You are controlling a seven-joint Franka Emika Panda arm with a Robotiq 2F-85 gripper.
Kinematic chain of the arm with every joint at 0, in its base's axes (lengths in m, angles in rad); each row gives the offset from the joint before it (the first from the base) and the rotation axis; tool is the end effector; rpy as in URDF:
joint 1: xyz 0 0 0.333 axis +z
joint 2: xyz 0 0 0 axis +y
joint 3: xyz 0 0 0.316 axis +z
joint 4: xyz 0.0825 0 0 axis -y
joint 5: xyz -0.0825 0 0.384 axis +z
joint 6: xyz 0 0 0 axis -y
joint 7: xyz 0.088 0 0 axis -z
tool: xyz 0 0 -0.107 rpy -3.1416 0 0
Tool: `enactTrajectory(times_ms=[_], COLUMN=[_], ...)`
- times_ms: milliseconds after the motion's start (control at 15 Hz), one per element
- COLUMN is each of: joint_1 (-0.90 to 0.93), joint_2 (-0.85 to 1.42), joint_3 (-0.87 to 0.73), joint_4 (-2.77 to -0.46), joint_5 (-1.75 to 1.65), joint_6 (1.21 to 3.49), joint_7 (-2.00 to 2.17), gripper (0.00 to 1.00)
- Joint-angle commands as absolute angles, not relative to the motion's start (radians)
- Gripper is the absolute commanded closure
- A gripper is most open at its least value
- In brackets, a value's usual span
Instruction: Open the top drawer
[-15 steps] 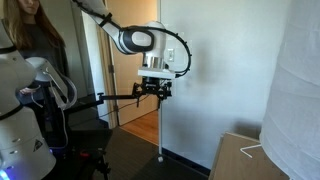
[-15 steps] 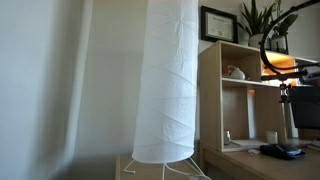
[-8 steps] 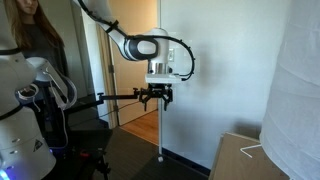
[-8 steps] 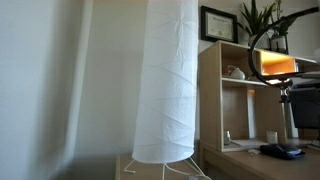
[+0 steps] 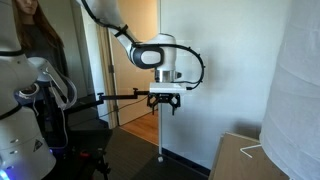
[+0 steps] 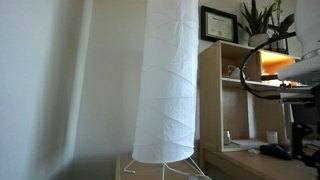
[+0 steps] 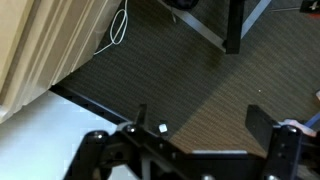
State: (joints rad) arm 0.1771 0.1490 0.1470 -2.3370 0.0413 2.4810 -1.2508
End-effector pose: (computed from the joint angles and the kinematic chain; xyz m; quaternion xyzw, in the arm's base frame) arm 0.4886 0.1645 0.2725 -0.7175 -0.6962 -0.0088 0.0219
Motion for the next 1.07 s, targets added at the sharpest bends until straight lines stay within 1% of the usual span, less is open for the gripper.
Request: enactTrajectory(times_ms=[0,200,400,533,733,1000], joint_1=[0.176,0.196,0.203,0.189,0.175,0.175], joint_2=[0.164,0.172,0.182,0.193,0.218,0.202], joint_3=[0.148,0.113,0.097,0.114,0.144,0.139], joint_4=[-2.335,-2.336,-2.318,-2.315,-2.316,-2.336], joint_5=[-0.066,-0.307,-0.526,-0.548,-0.508,-0.523], joint_6=[2.58,2.625,2.59,2.584,2.603,2.597], joint_7=[-1.103,-0.868,-0.649,-0.623,-0.699,-0.666], gripper=[0.0,0.0,0.0,0.0,0.0,0.0])
